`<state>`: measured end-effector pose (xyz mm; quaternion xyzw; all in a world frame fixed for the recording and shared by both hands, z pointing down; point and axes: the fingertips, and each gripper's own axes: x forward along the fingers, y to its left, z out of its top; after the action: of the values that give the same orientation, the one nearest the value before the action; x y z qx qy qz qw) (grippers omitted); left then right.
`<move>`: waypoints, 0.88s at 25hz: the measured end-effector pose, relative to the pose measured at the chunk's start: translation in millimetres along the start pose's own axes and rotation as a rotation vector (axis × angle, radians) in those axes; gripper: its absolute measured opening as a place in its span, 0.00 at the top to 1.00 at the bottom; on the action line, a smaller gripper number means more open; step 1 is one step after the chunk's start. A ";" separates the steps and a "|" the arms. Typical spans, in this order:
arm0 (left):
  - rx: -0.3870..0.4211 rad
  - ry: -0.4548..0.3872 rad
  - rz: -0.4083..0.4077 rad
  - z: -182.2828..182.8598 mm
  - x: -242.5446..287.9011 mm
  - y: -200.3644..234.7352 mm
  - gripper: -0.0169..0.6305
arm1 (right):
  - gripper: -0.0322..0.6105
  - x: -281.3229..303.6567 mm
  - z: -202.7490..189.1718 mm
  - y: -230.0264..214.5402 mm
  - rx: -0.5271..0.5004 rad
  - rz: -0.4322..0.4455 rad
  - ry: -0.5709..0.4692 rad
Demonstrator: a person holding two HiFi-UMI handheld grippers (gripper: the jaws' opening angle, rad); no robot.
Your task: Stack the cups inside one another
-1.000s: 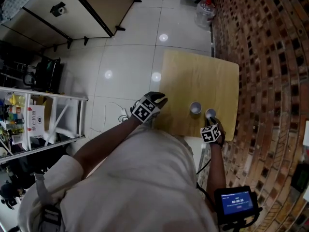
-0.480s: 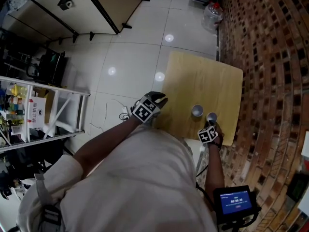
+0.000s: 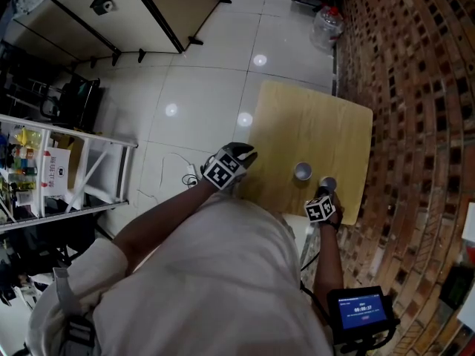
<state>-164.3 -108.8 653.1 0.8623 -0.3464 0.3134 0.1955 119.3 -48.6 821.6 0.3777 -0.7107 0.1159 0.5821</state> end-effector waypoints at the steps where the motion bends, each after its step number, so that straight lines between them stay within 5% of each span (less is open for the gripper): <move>1: 0.001 -0.001 -0.003 -0.2 -0.1 -1.0 0.84 | 0.93 -6.2 3.8 -2.0 0.011 -0.006 -0.014; 13: -0.006 -0.006 -0.025 -5.5 -0.9 -3.4 0.84 | 0.93 -72.5 73.1 -9.1 -0.027 -0.037 -0.168; 22: -0.017 -0.014 -0.030 -8.4 -4.4 0.6 0.84 | 0.93 -86.8 107.3 20.2 -0.134 0.055 -0.174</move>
<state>-170.6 -102.4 656.3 0.8679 -0.3374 0.3014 0.2053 29.6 -64.6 716.1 0.3269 -0.7749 0.0508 0.5386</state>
